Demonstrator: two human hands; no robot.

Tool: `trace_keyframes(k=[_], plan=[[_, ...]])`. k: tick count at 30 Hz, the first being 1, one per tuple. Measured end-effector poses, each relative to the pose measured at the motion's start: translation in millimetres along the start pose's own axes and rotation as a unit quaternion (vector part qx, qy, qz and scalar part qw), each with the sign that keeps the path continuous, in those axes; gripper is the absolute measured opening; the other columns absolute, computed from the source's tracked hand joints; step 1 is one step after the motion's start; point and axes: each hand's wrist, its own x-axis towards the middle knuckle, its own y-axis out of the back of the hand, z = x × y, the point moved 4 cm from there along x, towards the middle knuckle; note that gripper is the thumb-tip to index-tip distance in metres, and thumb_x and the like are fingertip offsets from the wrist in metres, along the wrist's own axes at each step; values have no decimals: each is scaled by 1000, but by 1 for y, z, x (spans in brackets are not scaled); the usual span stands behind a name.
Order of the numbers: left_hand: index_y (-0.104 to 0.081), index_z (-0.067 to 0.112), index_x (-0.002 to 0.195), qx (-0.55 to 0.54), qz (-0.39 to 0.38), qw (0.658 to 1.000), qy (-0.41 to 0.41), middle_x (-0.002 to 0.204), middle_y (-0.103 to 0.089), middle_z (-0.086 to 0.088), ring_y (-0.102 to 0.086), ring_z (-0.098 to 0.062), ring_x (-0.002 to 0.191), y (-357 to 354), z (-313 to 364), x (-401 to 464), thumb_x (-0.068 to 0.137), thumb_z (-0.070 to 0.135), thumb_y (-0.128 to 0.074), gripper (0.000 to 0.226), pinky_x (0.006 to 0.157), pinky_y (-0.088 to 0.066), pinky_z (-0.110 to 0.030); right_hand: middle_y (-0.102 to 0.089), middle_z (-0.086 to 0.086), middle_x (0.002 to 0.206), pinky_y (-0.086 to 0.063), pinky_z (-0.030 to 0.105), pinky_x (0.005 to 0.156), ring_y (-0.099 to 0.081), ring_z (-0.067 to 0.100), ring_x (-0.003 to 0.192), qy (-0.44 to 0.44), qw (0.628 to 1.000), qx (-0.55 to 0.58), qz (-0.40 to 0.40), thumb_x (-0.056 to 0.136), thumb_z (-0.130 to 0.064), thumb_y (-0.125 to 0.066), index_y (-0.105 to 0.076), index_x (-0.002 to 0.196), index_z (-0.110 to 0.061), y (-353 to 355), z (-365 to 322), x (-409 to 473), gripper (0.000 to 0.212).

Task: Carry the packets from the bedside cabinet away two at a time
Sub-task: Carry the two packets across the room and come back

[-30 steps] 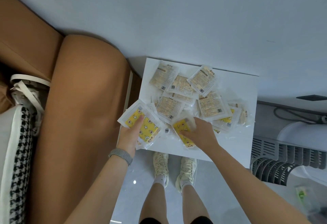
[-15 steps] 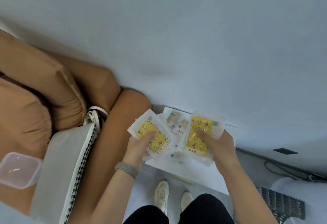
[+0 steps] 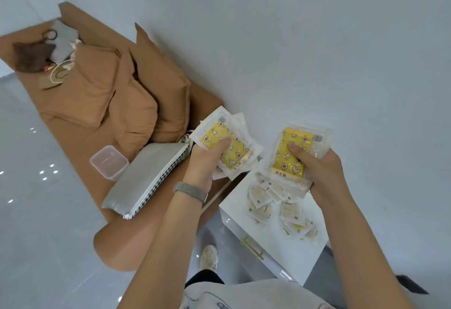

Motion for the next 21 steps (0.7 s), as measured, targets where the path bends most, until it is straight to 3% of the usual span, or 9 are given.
trace_keyframes(k=[3, 7, 10, 14, 18, 21], plan=[[-66, 25, 104, -29, 57, 998, -8, 103, -74, 4, -71, -16, 95, 25, 7, -31, 91, 15, -65, 16, 73, -60, -36, -75, 8, 101, -59, 45, 76, -74, 24, 88, -8, 999, -20, -48, 78, -14, -78, -67, 113, -11, -16, 0, -13, 36], [-66, 23, 109, -59, 138, 988, -44, 110, -73, -1, -70, -22, 101, 76, 16, -77, 91, 20, -66, 18, 88, -56, -48, -75, 6, 100, -57, 53, 84, -74, 25, 88, -27, 990, -68, -121, 76, -20, -81, -69, 112, -16, -56, 13, -34, 39], [-65, 26, 100, -82, 193, 974, -84, 100, -74, 2, -70, -20, 96, 122, 26, -113, 92, 16, -64, 13, 86, -57, -44, -76, 6, 99, -58, 49, 81, -74, 24, 87, -29, 980, -87, -174, 77, -17, -80, -69, 112, -14, -96, 22, -57, 37], [-66, 19, 111, -116, 270, 950, -107, 104, -75, -2, -72, -20, 95, 195, 29, -166, 92, 19, -65, 20, 74, -60, -38, -75, 5, 100, -59, 47, 77, -74, 23, 86, -32, 962, -109, -247, 78, -16, -79, -68, 114, -14, -162, 42, -97, 37], [-67, 20, 109, -126, 335, 927, -116, 104, -75, -2, -71, -23, 98, 274, 22, -229, 92, 20, -65, 18, 81, -58, -43, -77, 2, 94, -61, 36, 66, -74, 20, 83, -47, 940, -111, -319, 79, -13, -78, -67, 109, -16, -233, 77, -156, 32], [-66, 19, 111, -130, 383, 907, -119, 102, -75, -1, -72, -21, 95, 335, 17, -283, 92, 20, -65, 19, 72, -58, -37, -77, 3, 92, -61, 35, 62, -74, 20, 82, -73, 919, -112, -370, 81, -10, -75, -68, 104, -16, -284, 111, -209, 25]])
